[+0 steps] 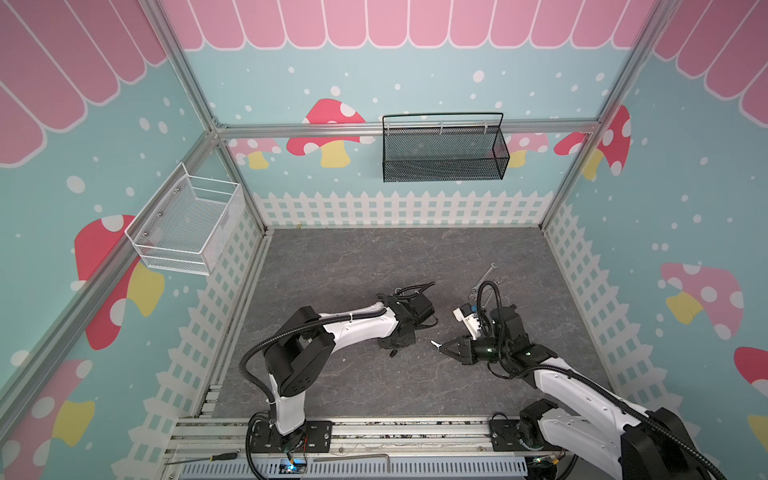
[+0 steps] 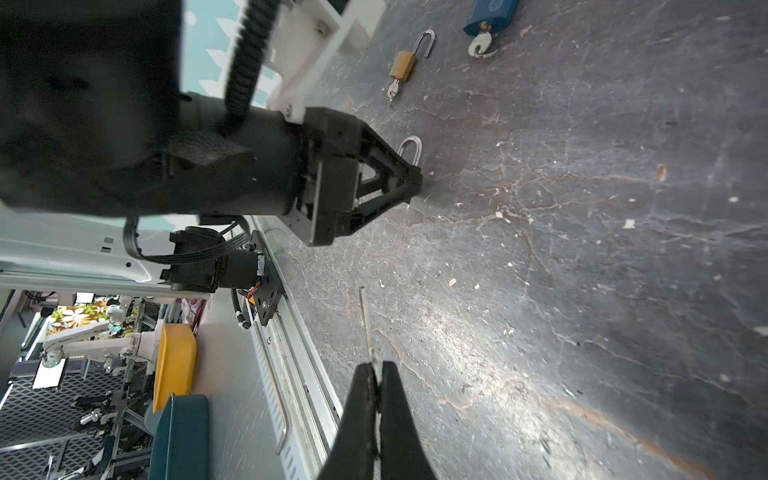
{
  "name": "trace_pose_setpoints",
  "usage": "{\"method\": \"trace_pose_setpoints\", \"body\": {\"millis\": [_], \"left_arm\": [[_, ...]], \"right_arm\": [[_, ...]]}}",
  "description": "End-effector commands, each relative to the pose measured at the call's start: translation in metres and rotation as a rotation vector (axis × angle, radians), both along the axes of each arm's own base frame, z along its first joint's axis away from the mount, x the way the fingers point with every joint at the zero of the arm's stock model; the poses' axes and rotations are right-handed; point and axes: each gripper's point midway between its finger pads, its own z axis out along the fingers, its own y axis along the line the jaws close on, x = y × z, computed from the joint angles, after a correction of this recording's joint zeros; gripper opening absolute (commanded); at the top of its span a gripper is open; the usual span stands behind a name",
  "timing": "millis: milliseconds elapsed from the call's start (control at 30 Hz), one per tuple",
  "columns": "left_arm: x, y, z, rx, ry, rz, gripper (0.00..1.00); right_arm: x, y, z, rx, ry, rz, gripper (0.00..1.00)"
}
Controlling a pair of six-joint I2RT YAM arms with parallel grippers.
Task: Unlock with the key
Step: 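Lift the black padlock with the left gripper toward the right gripper's key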
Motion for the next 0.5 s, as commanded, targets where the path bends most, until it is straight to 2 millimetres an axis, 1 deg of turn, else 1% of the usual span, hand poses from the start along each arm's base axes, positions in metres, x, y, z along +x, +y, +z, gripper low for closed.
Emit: {"method": "trace_pose_setpoints", "body": {"millis": [0, 100, 233, 333, 400, 467], "left_arm": [[0.015, -0.002, 0.046, -0.111, -0.119, 0.187, 0.0], [0.015, 0.001, 0.058, -0.18, -0.14, 0.326, 0.0], [0.009, 0.004, 0.066, -0.251, -0.145, 0.468, 0.0], [0.004, 0.012, 0.067, -0.284, -0.145, 0.567, 0.0], [0.004, 0.014, 0.07, -0.297, -0.154, 0.591, 0.0], [0.001, 0.015, 0.066, -0.3, -0.133, 0.617, 0.0]], "right_arm": [[0.0, -0.004, -0.001, -0.023, 0.011, -0.037, 0.0], [0.004, -0.007, -0.005, -0.037, 0.025, -0.077, 0.0], [0.005, -0.001, -0.009, -0.039, 0.053, -0.098, 0.0], [0.006, 0.007, -0.012, -0.049, 0.06, -0.118, 0.0], [0.008, 0.013, -0.014, -0.059, 0.068, -0.14, 0.0], [0.008, 0.02, -0.016, -0.064, 0.085, -0.153, 0.0]]}}
